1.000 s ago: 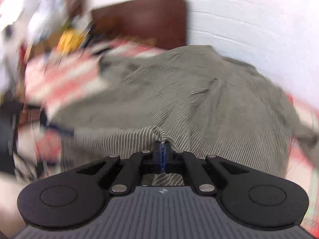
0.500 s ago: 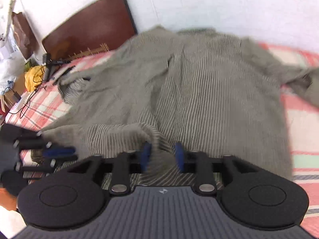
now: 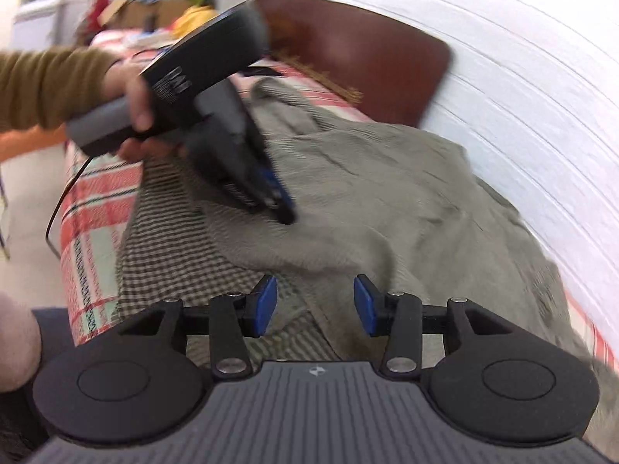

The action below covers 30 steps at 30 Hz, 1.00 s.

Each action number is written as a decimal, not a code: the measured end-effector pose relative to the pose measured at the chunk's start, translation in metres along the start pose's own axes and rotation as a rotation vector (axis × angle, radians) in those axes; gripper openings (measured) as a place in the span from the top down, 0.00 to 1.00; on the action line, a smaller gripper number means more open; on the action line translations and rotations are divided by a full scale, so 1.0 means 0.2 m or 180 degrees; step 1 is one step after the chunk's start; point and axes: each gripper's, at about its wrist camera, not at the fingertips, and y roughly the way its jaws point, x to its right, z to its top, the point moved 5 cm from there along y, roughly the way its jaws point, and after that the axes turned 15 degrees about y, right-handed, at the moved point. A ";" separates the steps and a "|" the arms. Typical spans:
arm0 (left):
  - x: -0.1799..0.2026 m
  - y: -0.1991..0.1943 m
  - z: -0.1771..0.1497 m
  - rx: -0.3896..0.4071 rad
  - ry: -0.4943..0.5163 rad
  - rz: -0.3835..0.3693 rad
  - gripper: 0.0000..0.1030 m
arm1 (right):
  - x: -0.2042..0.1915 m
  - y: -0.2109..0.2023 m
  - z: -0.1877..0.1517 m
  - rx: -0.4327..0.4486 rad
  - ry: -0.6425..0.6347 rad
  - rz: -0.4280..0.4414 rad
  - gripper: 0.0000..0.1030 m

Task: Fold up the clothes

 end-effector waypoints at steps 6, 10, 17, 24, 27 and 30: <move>-0.01 -0.15 -0.02 0.0107 0.0187 0.0174 0.60 | -0.11 0.14 -0.01 0.0035 -0.1001 -0.0086 0.47; 0.01 -0.23 -0.06 0.0101 0.0364 0.0320 0.60 | -0.17 0.25 -0.05 -0.0003 -0.1616 -0.0224 0.63; 0.25 -0.38 -0.15 0.0117 0.1363 0.0645 0.47 | -0.01 0.21 0.12 -0.0164 -0.0418 0.0113 0.99; 0.45 -0.31 -0.16 0.0098 0.1970 0.0848 0.43 | 0.21 0.17 0.25 -0.0143 0.1089 0.0530 0.99; 0.49 -0.27 -0.15 0.0107 0.2085 0.0969 0.36 | 0.25 0.15 0.28 -0.0104 0.1347 0.0618 0.99; 0.55 -0.25 -0.15 0.0118 0.2267 0.0970 0.32 | 0.26 0.13 0.30 -0.0067 0.1409 0.0631 0.99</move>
